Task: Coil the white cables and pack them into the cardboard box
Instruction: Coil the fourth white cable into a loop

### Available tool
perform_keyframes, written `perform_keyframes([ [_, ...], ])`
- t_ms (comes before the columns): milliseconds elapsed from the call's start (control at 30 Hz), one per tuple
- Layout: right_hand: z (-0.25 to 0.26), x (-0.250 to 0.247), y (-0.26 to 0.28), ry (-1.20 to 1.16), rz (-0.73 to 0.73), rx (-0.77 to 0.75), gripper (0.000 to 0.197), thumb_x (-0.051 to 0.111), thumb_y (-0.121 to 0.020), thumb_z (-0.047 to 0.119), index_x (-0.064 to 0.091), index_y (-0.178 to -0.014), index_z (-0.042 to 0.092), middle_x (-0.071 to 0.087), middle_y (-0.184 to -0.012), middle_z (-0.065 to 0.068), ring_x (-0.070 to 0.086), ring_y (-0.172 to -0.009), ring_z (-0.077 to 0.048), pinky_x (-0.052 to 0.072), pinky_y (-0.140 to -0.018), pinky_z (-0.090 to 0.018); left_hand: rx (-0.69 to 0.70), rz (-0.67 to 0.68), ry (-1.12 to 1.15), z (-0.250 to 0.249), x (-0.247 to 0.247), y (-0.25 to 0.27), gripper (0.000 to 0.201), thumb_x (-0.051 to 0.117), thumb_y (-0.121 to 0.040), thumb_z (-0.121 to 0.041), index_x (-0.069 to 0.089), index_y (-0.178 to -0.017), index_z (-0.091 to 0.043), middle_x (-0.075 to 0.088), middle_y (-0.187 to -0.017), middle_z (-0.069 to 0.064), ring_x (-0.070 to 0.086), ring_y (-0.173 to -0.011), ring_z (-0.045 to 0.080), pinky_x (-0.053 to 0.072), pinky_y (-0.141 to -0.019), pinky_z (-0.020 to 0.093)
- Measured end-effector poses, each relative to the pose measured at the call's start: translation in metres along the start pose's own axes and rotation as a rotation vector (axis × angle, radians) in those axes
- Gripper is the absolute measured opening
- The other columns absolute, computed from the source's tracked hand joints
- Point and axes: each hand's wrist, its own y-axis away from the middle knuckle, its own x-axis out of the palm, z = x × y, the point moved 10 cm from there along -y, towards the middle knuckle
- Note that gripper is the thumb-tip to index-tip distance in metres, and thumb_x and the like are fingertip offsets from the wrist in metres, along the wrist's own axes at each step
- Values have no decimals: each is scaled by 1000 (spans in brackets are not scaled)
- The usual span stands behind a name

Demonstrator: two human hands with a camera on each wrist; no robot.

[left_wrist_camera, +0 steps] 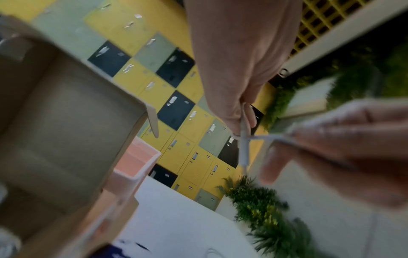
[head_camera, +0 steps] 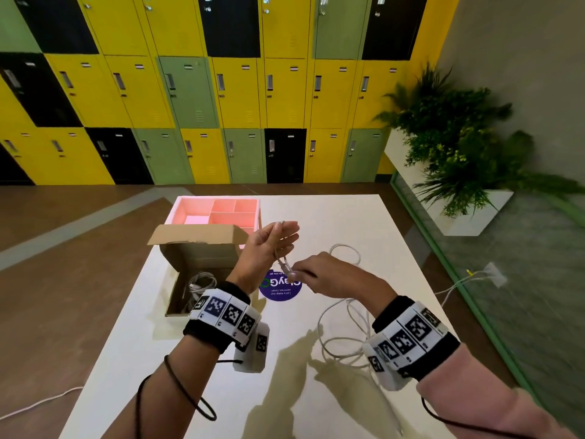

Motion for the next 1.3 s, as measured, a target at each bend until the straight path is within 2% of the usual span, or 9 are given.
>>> perform_keyframes([
  [133,11,-15,2,55,-48,-83,24,48,-98,29,64,-101,12,54,-85,3,48,-76,-11,32,-53,-18,4,17,-326,5,2,2,31,37,-102,-25,62,-113,-9,70,-106,10,68,-100,19,54,-88,30],
  [233,14,-34,3,-21,-117,-131,17,52,-96,29,64,-89,19,58,-79,5,51,-67,-5,36,-55,-17,-30,92,-435,6,9,4,37,34,-103,-26,62,-106,-2,70,-85,16,70,-73,17,57,-68,29],
  [300,12,-49,3,-82,-208,-144,20,56,-95,29,58,-78,20,55,-68,6,47,-58,-4,34,-54,-17,-89,129,-371,8,14,8,40,32,-103,-26,60,-105,3,68,-77,14,66,-58,13,53,-57,22],
  [400,6,-64,5,-232,-294,-150,19,56,-94,30,58,-88,12,57,-67,3,45,-58,-7,35,-56,-17,-154,189,-254,11,21,11,42,31,-104,-29,60,-107,2,67,-69,11,53,-44,15,44,-45,19],
  [533,-9,-71,4,-471,-366,-134,17,58,-93,29,51,-96,13,53,-72,2,47,-66,-11,40,-56,-22,-185,280,-50,8,37,17,55,20,-105,-32,61,-89,1,49,-45,3,31,-33,6,27,-45,20],
  [733,-18,-58,-1,-360,-307,-95,34,50,-95,42,59,-88,10,54,-69,-3,44,-63,-10,36,-61,-25,-323,373,170,15,45,21,62,12,-98,-56,45,-69,-11,37,-45,-4,23,-32,4,21,-32,16],
  [900,-14,-48,-3,-284,-252,-117,33,43,-100,35,56,-80,13,50,-62,10,44,-58,-6,36,-60,-25,-401,342,114,20,43,20,56,12,-97,-59,31,-66,-16,29,-50,-6,21,-37,4,22,-34,15],
  [1100,-11,-53,0,-249,-333,-175,27,47,-99,32,59,-88,10,61,-73,-3,53,-69,-24,42,-63,-35,-357,222,89,21,31,14,43,28,-103,-34,47,-70,-14,38,-53,-5,26,-40,4,25,-40,15],
  [1300,-18,-62,3,-334,-436,-127,29,49,-98,32,57,-83,8,53,-66,0,41,-58,-7,32,-56,-18,-286,154,192,14,26,17,34,30,-103,-20,55,-82,-8,48,-58,-2,39,-50,6,37,-56,20],
])
